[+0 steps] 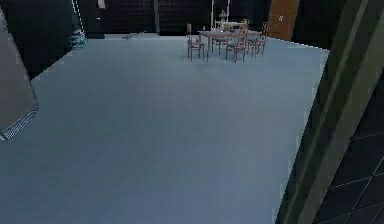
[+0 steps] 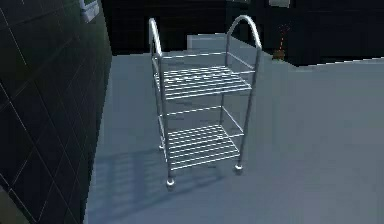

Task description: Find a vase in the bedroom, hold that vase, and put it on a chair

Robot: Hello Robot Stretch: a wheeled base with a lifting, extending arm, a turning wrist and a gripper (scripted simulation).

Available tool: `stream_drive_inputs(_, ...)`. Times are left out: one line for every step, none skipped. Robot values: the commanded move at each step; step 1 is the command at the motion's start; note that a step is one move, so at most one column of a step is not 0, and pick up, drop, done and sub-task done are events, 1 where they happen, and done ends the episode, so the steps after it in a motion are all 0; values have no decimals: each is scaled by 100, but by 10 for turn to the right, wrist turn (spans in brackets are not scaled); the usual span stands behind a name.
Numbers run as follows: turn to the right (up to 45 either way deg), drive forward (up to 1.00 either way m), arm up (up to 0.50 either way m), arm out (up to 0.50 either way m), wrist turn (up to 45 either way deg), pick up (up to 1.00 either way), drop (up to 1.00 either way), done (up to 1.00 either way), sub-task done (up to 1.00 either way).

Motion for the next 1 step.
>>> stream_drive_inputs(0, 10, 0, 0, 0, 0, 0, 0, 0)
